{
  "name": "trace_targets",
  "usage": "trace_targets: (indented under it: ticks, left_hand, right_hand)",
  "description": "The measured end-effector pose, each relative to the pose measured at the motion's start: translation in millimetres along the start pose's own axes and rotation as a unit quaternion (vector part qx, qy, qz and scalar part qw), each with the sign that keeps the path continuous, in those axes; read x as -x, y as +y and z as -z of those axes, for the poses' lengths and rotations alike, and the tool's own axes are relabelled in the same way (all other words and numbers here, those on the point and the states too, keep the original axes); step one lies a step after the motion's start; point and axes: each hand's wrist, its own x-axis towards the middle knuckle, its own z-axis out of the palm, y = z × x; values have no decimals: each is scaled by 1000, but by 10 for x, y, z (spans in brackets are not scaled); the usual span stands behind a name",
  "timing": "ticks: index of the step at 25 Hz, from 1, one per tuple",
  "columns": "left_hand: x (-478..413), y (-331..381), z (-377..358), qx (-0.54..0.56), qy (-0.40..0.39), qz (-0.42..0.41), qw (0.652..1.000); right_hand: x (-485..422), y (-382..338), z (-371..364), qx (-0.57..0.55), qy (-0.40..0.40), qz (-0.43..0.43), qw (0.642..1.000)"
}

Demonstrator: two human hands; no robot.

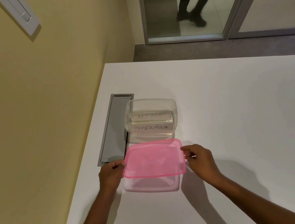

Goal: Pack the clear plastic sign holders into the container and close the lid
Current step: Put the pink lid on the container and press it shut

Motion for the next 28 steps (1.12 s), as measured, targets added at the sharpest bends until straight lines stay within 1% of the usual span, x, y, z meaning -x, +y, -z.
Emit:
trace_targets:
  ticks: [3,6,9,13,16,19,21,25,28]
  left_hand:
    - [14,52,90,54,-17,23,998]
    - [80,175,173,135,-32,28,990]
    - [142,318,227,173,-31,3,984]
    - [123,465,247,146,-5,-65,987]
    - [71,622,216,144,-15,-112,983]
    - [-69,806,143,138,-7,-128,982]
    - [-177,930,86,100,8,-139,985]
    - [-408,1173,-19,47,18,-187,981]
    - [-609,1321,-111,16,21,-203,979]
  right_hand:
    - [66,-96,142,-16,11,39,999]
    - [117,-229,278,-58,35,67,995]
    - [116,-388,380,-102,57,73,990]
    - [14,-569,448,-151,76,51,984]
    - [-124,-674,479,-187,83,14,979]
    - [-278,-764,480,-243,70,-35,967]
    - [-392,-806,465,-265,70,-53,960]
    - [-696,-840,411,-283,78,-89,952]
    - [-939,-830,340,-278,93,-116,949]
